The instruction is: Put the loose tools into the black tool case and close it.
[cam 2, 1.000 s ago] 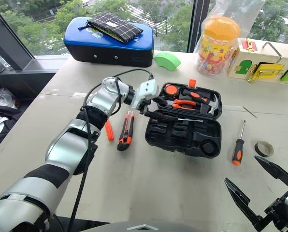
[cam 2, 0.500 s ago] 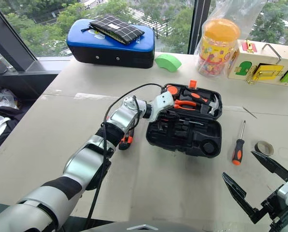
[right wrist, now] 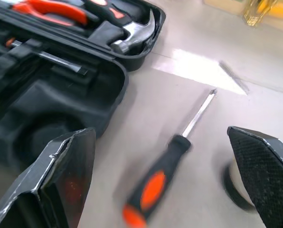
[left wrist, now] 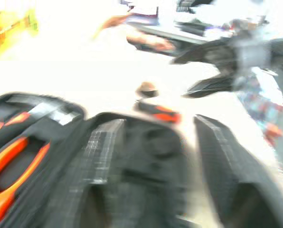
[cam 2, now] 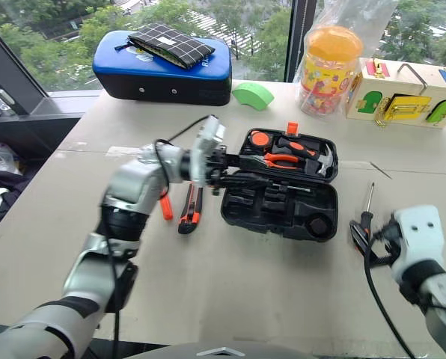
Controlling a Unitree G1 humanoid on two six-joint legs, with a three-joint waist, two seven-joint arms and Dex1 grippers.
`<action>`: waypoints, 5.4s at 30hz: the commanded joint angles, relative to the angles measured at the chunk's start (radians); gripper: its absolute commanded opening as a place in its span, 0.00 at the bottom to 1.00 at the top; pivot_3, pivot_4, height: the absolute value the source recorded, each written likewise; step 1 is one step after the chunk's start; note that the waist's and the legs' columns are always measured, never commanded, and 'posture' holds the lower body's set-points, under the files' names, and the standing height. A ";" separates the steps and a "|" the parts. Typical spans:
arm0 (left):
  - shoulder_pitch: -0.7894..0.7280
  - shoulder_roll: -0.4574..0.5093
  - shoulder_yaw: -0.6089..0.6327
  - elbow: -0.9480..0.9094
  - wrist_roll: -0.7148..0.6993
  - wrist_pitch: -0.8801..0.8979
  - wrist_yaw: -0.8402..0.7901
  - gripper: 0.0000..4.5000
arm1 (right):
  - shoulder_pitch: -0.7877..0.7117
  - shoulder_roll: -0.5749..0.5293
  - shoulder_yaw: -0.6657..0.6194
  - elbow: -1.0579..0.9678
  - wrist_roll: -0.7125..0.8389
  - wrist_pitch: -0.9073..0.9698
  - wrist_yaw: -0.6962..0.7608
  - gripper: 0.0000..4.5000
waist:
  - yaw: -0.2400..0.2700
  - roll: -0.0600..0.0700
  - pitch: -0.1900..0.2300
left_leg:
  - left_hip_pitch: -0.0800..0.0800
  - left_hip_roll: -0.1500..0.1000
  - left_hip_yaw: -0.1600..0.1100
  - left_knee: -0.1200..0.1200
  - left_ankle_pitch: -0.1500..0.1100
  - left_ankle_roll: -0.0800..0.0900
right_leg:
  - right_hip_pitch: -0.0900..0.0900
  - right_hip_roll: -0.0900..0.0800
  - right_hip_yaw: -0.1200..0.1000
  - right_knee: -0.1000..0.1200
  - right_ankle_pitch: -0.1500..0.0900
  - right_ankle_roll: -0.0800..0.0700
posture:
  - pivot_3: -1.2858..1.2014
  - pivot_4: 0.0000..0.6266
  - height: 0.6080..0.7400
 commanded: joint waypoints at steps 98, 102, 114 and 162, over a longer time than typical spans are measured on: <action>0.929 0.168 0.502 -0.468 -0.217 -0.093 0.603 0.85 | -0.562 -0.083 0.487 0.738 -0.436 -0.815 0.891 0.01 | -0.004 -0.015 0.004 | 0.017 0.012 0.004 -0.010 0.000 -0.008 | 0.007 0.002 0.004 0.000 -0.003 -0.008 | 0.52 0.24 1.00; 0.868 0.046 0.504 -0.483 -0.144 -0.003 0.920 0.85 | -0.496 -0.108 0.421 0.579 -0.260 -0.709 0.962 0.16 | 0.000 -0.009 0.009 | 0.015 0.011 0.003 -0.010 0.000 -0.008 | 0.007 0.002 0.006 0.000 -0.001 -0.003 | 0.52 0.24 1.00; 0.631 -0.167 0.318 -0.399 0.071 0.287 1.415 0.85 | -0.379 -0.225 0.311 0.298 -0.046 -0.560 0.974 0.97 | 0.009 -0.013 0.008 | 0.015 0.007 0.002 -0.010 0.000 -0.008 | 0.007 0.004 0.006 0.000 -0.001 -0.004 | 0.52 0.24 1.00; -0.307 -0.109 -0.309 0.851 0.564 -0.852 -0.113 0.08 | 0.294 -0.158 -0.114 -0.141 0.020 -0.594 0.727 1.00 | 0.011 -0.011 0.010 | 0.000 0.000 -0.002 -0.003 -0.003 -0.001 | 0.007 0.001 -0.002 -0.012 -0.001 0.005 | 0.52 0.24 1.00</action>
